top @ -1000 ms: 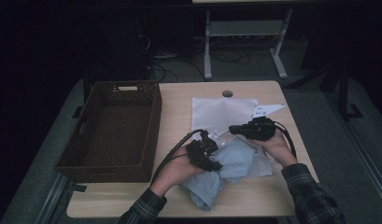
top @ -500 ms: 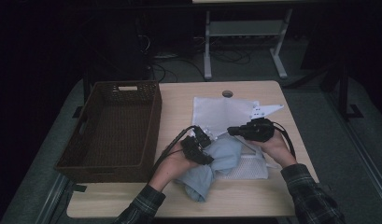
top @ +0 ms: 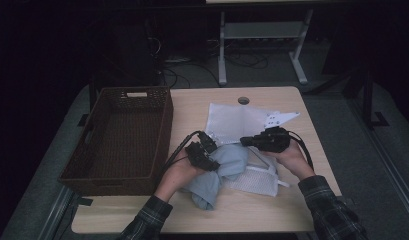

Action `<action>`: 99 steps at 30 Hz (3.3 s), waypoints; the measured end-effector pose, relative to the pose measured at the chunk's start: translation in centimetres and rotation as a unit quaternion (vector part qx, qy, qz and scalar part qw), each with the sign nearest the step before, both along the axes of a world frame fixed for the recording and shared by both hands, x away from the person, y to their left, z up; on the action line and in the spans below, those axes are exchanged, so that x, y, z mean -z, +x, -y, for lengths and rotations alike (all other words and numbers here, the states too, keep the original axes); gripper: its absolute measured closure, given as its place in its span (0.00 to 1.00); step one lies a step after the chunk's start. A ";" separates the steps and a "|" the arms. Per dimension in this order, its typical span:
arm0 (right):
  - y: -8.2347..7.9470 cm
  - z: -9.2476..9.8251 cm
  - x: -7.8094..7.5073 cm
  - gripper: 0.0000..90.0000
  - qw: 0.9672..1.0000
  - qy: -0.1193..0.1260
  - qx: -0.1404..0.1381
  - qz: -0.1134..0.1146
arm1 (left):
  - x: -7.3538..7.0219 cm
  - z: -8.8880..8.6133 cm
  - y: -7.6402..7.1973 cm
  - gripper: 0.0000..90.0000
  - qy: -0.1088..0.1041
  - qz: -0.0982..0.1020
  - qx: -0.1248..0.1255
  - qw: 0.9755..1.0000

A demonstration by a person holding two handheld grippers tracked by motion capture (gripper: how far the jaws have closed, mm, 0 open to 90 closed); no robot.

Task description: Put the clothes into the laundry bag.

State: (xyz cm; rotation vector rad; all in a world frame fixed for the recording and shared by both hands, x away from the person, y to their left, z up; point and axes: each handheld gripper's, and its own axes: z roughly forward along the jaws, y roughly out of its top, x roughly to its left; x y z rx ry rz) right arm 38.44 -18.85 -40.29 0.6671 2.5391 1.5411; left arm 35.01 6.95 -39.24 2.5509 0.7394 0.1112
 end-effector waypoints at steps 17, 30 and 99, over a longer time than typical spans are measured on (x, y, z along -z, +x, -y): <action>-0.4 -2.4 -0.3 0.99 1.000 -0.008 -0.013 0.002 | 0.2 -1.8 1.1 0.77 0.007 0.010 -0.047 0.999; -0.4 -3.0 -1.3 0.99 1.000 0.003 -0.006 0.016 | -0.5 0.1 0.9 0.77 0.002 0.013 -0.038 0.999; -0.3 -2.3 -0.5 0.99 1.000 -0.002 0.005 0.003 | 0.5 1.9 1.5 0.28 -0.070 0.042 -0.078 0.994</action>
